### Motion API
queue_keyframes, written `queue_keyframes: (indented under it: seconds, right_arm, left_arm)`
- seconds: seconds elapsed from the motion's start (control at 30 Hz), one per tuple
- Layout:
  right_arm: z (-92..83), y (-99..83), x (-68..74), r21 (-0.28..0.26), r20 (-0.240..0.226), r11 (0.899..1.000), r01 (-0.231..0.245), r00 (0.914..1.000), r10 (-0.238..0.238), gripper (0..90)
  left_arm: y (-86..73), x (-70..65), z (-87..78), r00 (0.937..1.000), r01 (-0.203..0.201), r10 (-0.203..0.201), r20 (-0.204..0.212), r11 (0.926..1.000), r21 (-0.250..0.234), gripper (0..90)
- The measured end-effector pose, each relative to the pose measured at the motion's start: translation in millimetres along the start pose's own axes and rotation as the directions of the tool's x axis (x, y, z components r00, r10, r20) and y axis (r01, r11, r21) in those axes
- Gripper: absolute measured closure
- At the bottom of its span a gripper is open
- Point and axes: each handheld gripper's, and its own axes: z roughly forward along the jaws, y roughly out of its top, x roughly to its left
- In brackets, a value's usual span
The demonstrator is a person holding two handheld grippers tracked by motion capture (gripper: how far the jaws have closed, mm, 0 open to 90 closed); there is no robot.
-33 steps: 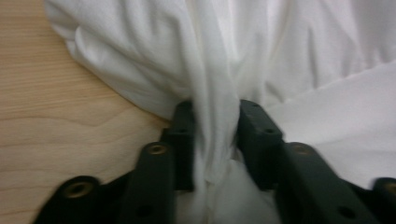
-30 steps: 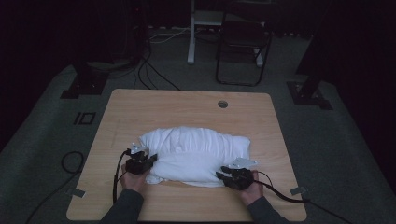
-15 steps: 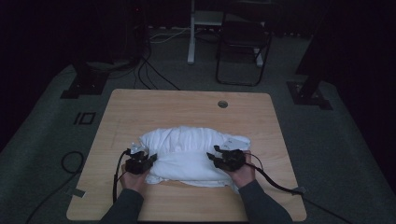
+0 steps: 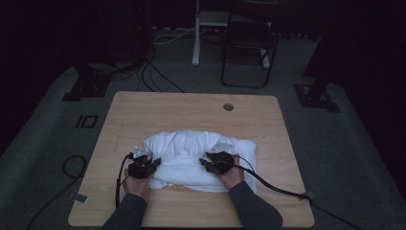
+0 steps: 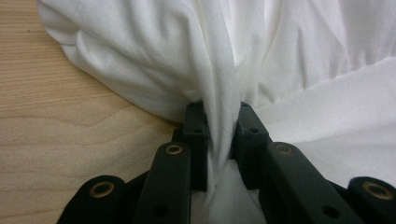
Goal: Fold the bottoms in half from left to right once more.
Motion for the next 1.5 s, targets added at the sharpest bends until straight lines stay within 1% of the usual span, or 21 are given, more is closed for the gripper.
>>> queue_keyframes:
  seconds: [0.1,0.13,0.3,0.47,0.6,0.63,0.67,0.7,0.8,0.9,1.1,1.23,1.43,1.5]
  right_arm:
    - [1.7,-1.1,0.5,-0.001,0.004,1.000,0.004,1.0000,-0.004,59.5]
    - [2.6,-1.4,0.4,0.005,0.004,1.000,-0.001,1.0000,0.001,59.8]
    - [3.9,-1.8,-0.1,0.010,0.001,1.000,0.000,1.0000,0.000,60.7]
    - [4.0,-2.7,1.3,0.008,0.008,1.000,0.002,1.0000,-0.002,61.9]
    - [4.2,-2.9,1.4,0.009,0.008,1.000,-0.002,1.0000,0.002,62.3]
    - [4.2,-2.9,1.4,0.009,0.008,1.000,-0.002,1.0000,0.002,62.3]
    - [4.2,-2.8,1.3,0.011,0.006,1.000,-0.003,1.0000,0.003,62.3]
    - [4.3,-2.7,1.0,0.012,0.005,1.000,-0.003,1.0000,0.003,62.3]
    - [4.1,-3.0,1.5,0.012,0.010,1.000,-0.002,1.0000,0.002,62.4]
    - [4.1,-3.0,1.5,0.013,0.010,1.000,-0.004,0.9999,0.004,62.5]
    - [4.2,-2.6,0.9,0.019,0.007,1.000,-0.007,1.0000,0.007,62.7]
    - [4.4,-2.7,0.7,0.019,0.007,1.000,-0.006,1.0000,0.006,62.8]
    - [4.7,-2.8,0.4,0.022,0.006,1.000,-0.009,0.9999,0.009,63.1]
    - [4.7,-3.1,1.0,0.021,0.012,1.000,-0.009,0.9999,0.008,63.4]
  left_arm:
    - [0.0,0.4,-0.2,1.0000,0.004,-0.004,0.004,1.0000,0.000,78.9]
    - [0.2,1.5,-0.8,0.9998,0.010,-0.010,0.015,0.9999,-0.005,79.4]
    - [1.4,4.0,-3.6,0.9989,0.027,-0.026,0.038,0.9995,-0.016,80.3]
    - [3.1,8.0,-8.3,0.9959,0.059,-0.056,0.070,0.9977,-0.034,80.6]
    - [4.9,9.0,-12.8,0.9941,0.074,-0.068,0.085,0.9954,-0.061,80.9]
    - [4.9,9.0,-12.8,0.9941,0.074,-0.068,0.085,0.9954,-0.061,80.9]
    - [5.9,9.5,-15.2,0.9923,0.086,-0.079,0.095,0.9938,-0.070,80.9]
    - [6.5,9.4,-16.5,0.9916,0.089,-0.081,0.100,0.9929,-0.079,81.0]
    - [9.7,7.8,-22.0,0.9927,0.077,-0.067,0.101,0.9924,-0.096,81.2]
    - [14.2,4.9,-26.5,0.9942,0.053,-0.042,0.099,0.9925,-0.110,81.4]
    - [26.2,-0.6,-36.2,0.9924,0.038,-0.019,0.121,0.9870,-0.156,81.8]
    - [38.0,-8.0,-43.3,0.9917,0.008,0.016,0.127,0.9838,-0.179,81.8]
    - [54.9,-22.0,-50.6,0.9868,-0.029,0.062,0.150,0.9762,-0.215,81.9]
    - [59.3,-26.5,-51.6,0.9851,-0.036,0.073,0.156,0.9735,-0.226,81.9]
